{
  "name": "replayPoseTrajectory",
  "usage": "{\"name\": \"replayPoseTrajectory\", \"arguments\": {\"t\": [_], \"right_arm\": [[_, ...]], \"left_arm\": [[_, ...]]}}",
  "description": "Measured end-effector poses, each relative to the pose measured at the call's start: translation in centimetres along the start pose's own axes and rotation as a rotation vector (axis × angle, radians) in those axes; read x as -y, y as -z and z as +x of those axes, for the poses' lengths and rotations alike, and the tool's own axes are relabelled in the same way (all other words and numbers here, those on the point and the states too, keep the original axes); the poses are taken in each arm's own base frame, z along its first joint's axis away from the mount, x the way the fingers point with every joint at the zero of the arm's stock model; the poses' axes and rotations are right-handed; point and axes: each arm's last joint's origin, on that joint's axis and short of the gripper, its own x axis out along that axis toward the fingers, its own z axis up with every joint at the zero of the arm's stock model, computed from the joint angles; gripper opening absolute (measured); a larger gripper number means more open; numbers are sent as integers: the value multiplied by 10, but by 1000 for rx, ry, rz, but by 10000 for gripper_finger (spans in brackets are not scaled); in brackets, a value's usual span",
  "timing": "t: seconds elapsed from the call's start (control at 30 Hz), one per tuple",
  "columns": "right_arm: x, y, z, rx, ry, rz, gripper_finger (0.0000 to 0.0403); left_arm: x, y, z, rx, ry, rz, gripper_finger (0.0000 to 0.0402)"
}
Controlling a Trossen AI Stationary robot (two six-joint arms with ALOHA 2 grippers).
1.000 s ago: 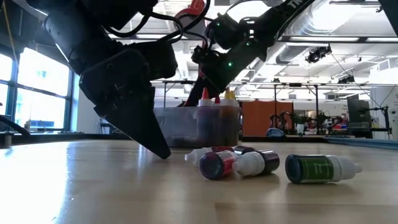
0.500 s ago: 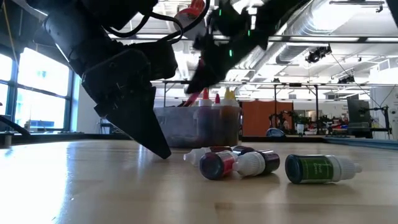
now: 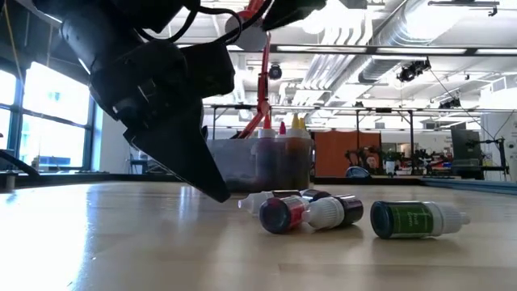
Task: Pick & Place food coloring
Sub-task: Put the left small red food coloring bottle into the black bin
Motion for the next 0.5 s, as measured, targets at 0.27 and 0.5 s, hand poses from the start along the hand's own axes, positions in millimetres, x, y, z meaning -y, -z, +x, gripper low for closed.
{"name": "replayPoseTrajectory", "arguments": {"t": [0.27, 0.5], "right_arm": [[-6, -2, -32, -22, 95, -16, 169], [-8, 5, -33, -95, 83, 36, 178]], "left_arm": [[7, -4, 0, -3, 170, 48, 141], [12, -18, -1, 53, 167, 114, 201]]}}
